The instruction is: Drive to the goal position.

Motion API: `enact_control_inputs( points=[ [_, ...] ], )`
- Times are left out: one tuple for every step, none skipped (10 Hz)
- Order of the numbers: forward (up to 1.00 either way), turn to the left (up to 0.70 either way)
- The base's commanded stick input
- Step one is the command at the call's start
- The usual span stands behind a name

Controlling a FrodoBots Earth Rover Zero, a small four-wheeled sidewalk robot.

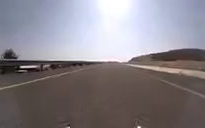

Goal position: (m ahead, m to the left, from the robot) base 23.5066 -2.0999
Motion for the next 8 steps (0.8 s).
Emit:
enact_control_inputs(
  points=[
    [0.70, 0.00],
    [0.70, 0.00],
    [0.70, 0.00],
    [0.70, 0.00],
    [0.70, 0.00],
    [0.70, 0.00],
    [0.70, 0.00],
    [0.70, 0.00]
  ],
)
